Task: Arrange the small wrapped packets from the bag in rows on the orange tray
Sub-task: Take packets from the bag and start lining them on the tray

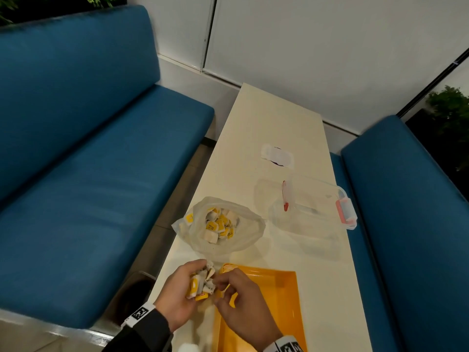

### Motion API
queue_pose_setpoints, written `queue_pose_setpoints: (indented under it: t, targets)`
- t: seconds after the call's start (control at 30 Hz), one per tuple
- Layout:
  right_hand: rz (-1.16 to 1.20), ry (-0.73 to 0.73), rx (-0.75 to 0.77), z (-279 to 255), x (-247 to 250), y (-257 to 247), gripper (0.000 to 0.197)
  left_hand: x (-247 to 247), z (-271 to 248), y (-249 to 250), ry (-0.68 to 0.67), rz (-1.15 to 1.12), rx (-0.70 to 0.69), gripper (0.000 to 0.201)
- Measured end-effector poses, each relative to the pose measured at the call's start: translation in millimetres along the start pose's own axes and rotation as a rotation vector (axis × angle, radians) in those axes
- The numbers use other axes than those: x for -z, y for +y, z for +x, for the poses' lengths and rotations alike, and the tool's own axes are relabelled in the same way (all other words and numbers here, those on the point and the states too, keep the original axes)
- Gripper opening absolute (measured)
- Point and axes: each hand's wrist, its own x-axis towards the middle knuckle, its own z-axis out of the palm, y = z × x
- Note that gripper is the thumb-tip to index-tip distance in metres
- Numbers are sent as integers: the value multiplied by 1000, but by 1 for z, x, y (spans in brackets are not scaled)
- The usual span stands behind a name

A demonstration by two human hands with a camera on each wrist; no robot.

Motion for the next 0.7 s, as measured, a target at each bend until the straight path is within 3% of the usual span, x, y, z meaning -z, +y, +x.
queue_pose_setpoints:
  t: [0.2,0.33,0.5,0.7]
  targets:
    - [-269,12,215,-4,-9,8,30,-6,-7,-2,-57,-90,59,27]
    - [-343,59,257,-2,-15,10,21,-9,-10,-1,-72,-94,52,22]
    - [-114,94,208,-5,-12,0,10,-3,-9,2,-49,-51,38,19]
    - [199,121,49,-2,2,-19,15,2,-8,-2,-22,-55,41,12]
